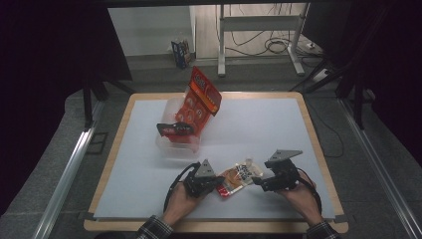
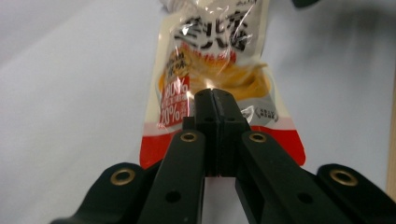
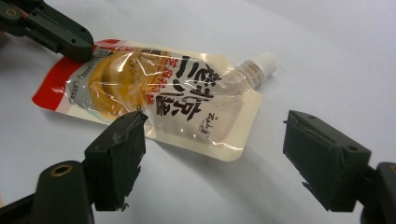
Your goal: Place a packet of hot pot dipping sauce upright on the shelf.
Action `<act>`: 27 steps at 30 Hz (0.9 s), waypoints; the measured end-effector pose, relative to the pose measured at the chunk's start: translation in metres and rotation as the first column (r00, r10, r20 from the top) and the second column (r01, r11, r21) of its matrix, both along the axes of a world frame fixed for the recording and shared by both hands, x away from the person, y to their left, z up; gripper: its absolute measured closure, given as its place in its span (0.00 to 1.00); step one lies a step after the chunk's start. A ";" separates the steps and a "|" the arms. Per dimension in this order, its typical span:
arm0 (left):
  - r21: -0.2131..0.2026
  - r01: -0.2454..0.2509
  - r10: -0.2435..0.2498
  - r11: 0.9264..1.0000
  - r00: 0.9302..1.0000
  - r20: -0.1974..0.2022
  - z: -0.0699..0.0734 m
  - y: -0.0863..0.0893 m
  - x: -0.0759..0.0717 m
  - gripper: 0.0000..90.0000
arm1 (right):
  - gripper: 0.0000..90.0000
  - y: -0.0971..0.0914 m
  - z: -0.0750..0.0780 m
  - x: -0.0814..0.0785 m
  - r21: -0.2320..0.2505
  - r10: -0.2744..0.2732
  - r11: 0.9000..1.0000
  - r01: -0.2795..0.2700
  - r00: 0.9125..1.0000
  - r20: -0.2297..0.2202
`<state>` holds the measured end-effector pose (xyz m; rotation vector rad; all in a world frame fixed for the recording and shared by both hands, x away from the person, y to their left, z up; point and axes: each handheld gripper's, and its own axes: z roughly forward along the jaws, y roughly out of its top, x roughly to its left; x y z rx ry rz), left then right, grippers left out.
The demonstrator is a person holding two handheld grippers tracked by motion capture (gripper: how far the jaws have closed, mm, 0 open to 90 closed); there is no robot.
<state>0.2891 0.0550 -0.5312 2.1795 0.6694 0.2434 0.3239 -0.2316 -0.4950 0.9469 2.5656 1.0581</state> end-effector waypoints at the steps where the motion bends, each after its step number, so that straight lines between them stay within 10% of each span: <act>1: 0.000 0.000 0.000 1.000 1.000 0.000 0.000 0.000 0.000 1.00 | 0.21 -0.001 0.000 0.000 0.002 0.002 1.000 -0.002 1.000 0.003; 7: 0.057 -0.018 0.017 0.998 1.000 0.019 -0.008 -0.005 -0.007 1.00 | 0.16 -0.003 -0.002 0.001 0.008 0.001 1.000 -0.001 1.000 -0.018; 19: 0.042 -0.017 0.018 0.999 1.000 -0.007 -0.010 -0.001 -0.010 1.00 | 0.08 0.005 -0.018 0.009 0.007 -0.003 1.000 0.004 0.993 -0.121; 27: 0.056 -0.013 0.013 0.998 1.000 -0.006 -0.009 -0.001 -0.010 1.00 | 0.12 0.012 -0.025 0.021 0.100 0.017 0.995 0.004 0.978 -0.208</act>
